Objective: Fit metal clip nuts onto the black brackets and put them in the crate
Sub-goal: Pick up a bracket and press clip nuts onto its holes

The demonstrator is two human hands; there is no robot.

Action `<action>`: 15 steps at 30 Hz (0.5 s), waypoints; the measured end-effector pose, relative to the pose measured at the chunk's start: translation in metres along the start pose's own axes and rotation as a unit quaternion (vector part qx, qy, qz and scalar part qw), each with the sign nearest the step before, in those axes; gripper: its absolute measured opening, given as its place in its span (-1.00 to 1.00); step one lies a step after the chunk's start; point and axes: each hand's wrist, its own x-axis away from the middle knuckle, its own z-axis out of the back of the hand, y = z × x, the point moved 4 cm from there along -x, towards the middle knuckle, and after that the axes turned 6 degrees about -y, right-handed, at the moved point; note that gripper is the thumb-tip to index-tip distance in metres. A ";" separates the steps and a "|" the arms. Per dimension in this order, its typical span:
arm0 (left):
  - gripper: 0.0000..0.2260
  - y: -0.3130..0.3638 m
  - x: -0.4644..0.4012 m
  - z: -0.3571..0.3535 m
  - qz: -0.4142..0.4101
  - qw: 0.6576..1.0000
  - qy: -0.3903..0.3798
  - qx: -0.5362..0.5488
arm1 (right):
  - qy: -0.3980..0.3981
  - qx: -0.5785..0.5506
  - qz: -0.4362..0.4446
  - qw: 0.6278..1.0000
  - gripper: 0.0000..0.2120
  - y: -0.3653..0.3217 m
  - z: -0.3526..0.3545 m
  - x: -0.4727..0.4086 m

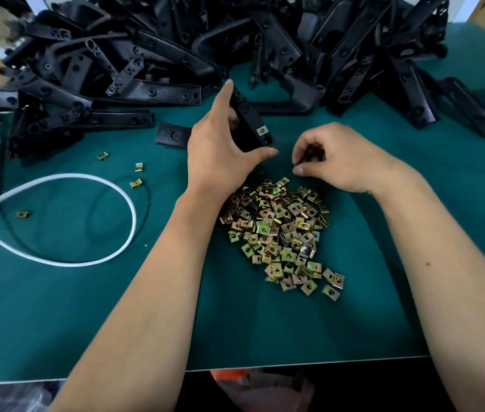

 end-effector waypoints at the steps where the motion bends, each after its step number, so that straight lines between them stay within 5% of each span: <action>1: 0.08 0.000 0.000 0.000 0.000 1.000 -0.001 0.003 | 0.027 -0.017 -0.003 0.999 -0.85 0.000 -0.001 -0.001; 7: 0.07 0.005 0.001 -0.002 -0.032 0.999 -0.009 0.027 | 0.141 -0.146 -0.013 0.979 -0.93 0.003 -0.005 -0.006; 15: 0.06 0.016 0.006 -0.006 -0.092 0.993 -0.049 0.049 | 0.198 -0.447 -0.039 0.872 -0.79 0.006 -0.008 -0.003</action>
